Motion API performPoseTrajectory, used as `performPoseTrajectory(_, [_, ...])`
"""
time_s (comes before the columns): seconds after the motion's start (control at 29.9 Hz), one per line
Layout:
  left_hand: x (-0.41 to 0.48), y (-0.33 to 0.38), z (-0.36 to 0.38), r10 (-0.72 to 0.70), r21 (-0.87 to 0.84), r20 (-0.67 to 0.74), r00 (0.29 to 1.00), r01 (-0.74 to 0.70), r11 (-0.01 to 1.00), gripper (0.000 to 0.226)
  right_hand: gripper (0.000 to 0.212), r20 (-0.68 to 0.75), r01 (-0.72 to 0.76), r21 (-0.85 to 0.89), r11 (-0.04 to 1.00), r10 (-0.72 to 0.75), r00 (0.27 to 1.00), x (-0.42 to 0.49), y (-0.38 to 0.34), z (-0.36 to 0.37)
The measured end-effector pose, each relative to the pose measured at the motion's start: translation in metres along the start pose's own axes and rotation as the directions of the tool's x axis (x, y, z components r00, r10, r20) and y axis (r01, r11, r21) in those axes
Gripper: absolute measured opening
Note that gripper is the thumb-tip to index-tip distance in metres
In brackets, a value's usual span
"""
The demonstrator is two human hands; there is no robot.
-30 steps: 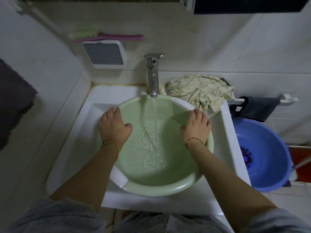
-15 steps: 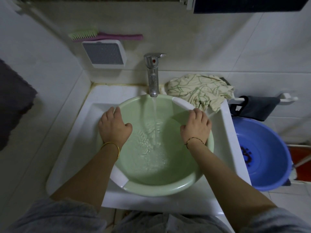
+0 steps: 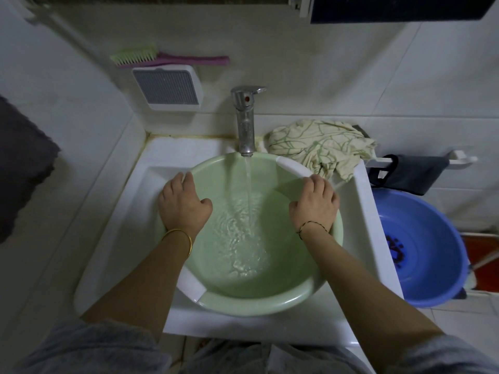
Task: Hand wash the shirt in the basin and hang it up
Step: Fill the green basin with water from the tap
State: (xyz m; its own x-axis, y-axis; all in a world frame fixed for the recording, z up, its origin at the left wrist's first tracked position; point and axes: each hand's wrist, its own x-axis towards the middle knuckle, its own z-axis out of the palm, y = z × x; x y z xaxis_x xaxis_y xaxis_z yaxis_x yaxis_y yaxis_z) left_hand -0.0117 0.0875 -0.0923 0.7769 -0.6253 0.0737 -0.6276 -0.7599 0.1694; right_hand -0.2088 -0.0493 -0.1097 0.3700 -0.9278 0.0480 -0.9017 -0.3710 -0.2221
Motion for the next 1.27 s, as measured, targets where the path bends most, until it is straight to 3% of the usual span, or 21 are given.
performPoseTrajectory(1.27, [0.0003, -0.0007, 0.0036, 0.016, -0.013, -0.035, 0.999, -0.016, 1.000, 0.072, 0.056, -0.008, 0.009, -0.017, 1.000, -0.009, 1.000, -0.0001, 0.0008, 0.0015])
